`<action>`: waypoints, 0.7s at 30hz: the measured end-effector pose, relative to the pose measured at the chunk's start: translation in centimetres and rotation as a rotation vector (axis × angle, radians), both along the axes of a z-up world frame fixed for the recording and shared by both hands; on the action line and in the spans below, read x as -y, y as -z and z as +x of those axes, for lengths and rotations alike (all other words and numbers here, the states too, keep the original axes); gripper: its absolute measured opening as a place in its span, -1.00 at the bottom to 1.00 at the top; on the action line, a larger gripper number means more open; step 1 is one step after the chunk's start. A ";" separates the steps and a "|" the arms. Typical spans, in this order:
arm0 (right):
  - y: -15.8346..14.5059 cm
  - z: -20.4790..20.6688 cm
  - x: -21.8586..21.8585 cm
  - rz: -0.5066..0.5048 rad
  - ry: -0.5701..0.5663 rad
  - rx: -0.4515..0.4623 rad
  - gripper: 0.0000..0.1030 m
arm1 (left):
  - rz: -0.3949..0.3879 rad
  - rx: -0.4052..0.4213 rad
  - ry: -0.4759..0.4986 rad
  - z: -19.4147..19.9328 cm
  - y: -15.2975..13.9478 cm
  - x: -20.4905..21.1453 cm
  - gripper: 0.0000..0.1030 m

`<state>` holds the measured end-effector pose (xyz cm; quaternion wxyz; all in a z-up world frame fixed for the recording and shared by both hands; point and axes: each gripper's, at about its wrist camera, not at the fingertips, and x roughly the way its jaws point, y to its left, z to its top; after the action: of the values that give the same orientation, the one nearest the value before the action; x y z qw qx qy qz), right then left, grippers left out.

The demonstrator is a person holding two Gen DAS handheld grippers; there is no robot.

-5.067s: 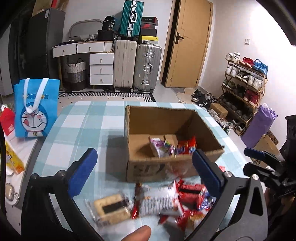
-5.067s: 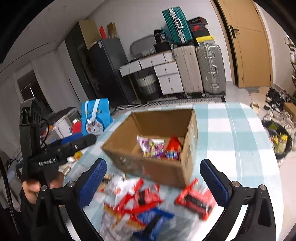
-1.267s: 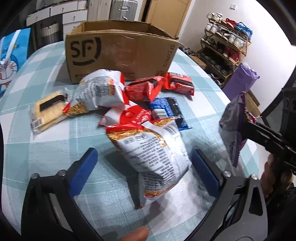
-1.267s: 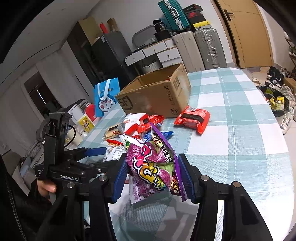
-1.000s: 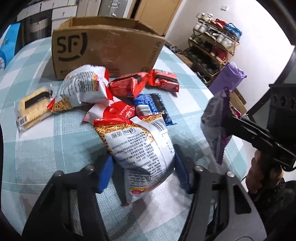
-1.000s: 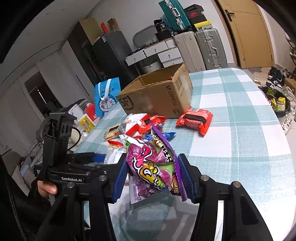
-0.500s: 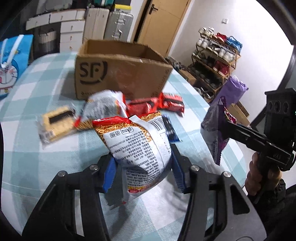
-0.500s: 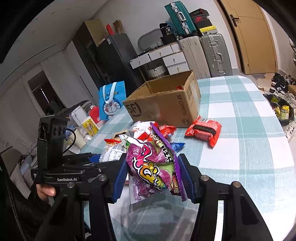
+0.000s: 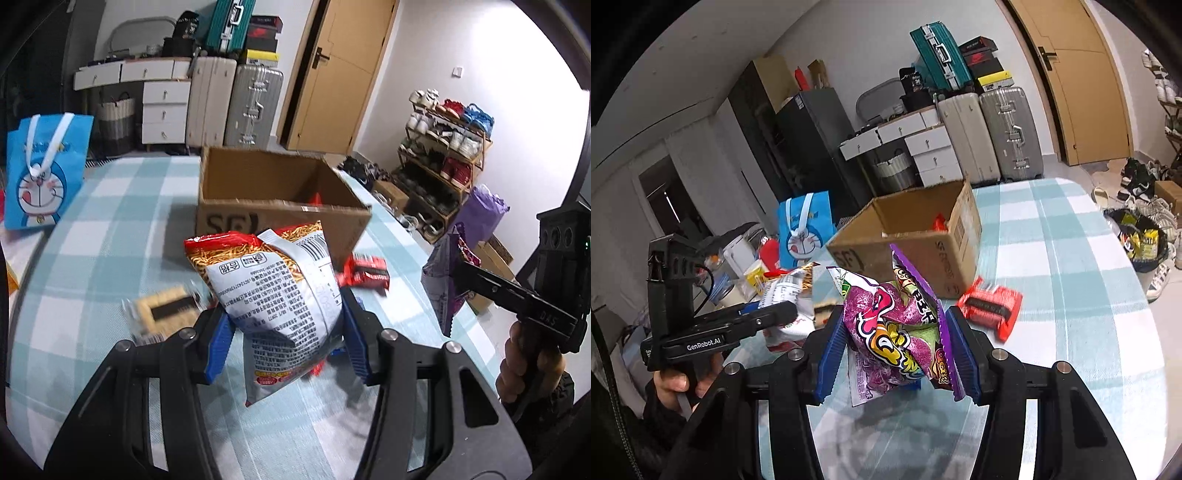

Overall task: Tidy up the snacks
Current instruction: 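Lift both bags over the cardboard box and lower them inside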

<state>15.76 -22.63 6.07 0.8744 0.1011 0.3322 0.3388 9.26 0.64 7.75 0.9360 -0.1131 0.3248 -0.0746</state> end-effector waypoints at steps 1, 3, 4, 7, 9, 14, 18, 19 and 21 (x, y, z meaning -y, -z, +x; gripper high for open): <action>-0.2 0.2 0.0 0.001 0.006 0.004 0.05 | 0.005 0.008 -0.005 0.1 -0.4 -0.3 -0.03; -0.6 0.7 -0.1 0.001 0.017 0.012 0.05 | 0.014 0.020 -0.013 0.4 -1.1 -0.7 -0.03; -0.8 0.9 -0.2 -0.001 0.022 0.016 0.05 | 0.017 0.026 -0.015 0.5 -1.4 -0.9 -0.03; -1.4 1.6 -0.5 -0.003 0.033 0.027 0.05 | 0.025 0.046 -0.020 1.2 -2.5 -1.4 -0.03; -1.8 2.1 -0.7 -0.005 0.041 0.035 0.05 | 0.028 0.054 -0.021 1.9 -3.1 -1.4 -0.03; -2.6 3.3 -1.3 -0.004 0.045 0.051 0.05 | 0.010 0.080 -0.021 3.2 -4.8 -2.1 -0.03; -3.3 4.1 -1.7 -0.002 0.046 0.064 0.05 | 0.020 0.093 -0.024 4.2 -6.1 -2.4 -0.03; -3.5 4.4 -1.8 -0.002 0.048 0.068 0.05 | 0.022 0.094 -0.024 4.5 -6.3 -2.6 -0.03; -3.9 4.9 -1.9 0.002 0.051 0.076 0.05 | 0.021 0.098 -0.024 5.1 -6.8 -2.9 -0.03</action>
<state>20.63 -20.73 9.94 0.8947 0.0973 0.2958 0.3202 14.41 3.54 14.53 0.9529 -0.1033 0.2777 -0.0653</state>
